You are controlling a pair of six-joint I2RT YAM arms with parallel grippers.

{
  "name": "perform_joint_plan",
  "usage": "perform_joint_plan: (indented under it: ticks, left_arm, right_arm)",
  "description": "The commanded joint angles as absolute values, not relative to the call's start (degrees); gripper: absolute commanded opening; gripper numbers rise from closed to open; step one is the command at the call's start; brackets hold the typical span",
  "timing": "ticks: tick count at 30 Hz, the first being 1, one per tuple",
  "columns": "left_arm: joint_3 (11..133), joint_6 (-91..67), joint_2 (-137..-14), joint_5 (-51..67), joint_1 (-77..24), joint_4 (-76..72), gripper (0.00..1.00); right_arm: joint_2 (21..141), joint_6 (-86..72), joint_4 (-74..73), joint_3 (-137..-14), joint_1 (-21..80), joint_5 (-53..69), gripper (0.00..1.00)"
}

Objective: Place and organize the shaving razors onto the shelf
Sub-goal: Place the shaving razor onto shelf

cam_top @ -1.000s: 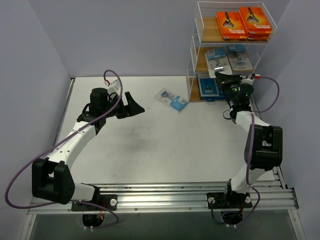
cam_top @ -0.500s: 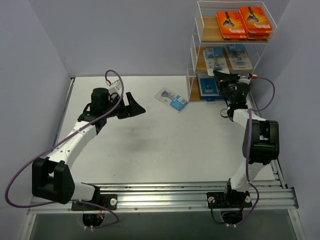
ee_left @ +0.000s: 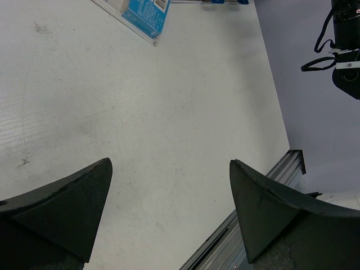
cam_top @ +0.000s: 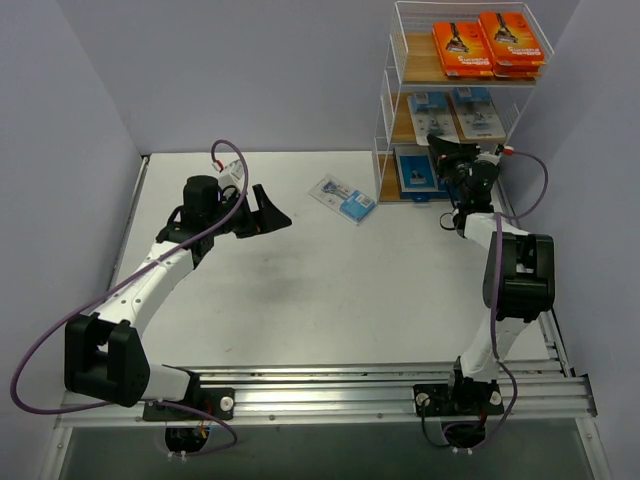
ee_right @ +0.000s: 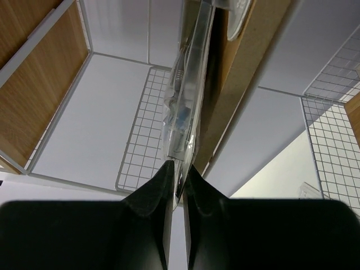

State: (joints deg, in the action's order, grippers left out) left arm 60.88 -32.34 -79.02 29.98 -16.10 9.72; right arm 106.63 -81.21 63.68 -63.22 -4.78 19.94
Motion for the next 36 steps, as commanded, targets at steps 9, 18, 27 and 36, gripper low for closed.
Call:
perform_joint_plan:
  ticks: [9,18,27,36]
  left_arm:
    - [62.4,-31.5,-79.7,30.1,-16.4,9.2,0.94]
    - [62.2,-32.3,-80.3,30.8,-16.4,8.9,0.94]
    - [62.1,-32.9,-80.2,31.1,-16.4,8.9,0.94]
    - [62.8,-32.5,-80.3,31.3,-16.4,10.1,0.94]
  right_arm:
    - [107.8,-81.9,66.4,-67.8,-5.0,19.2,0.1]
    - [106.4,-80.1,63.0,-69.0,-5.0,19.4,0.45]
    - [101.4,-77.4,46.6,-72.9,-5.3,19.4,0.53]
    - [98.3,-75.2,38.4,-74.6,-6.1,20.8,0.56]
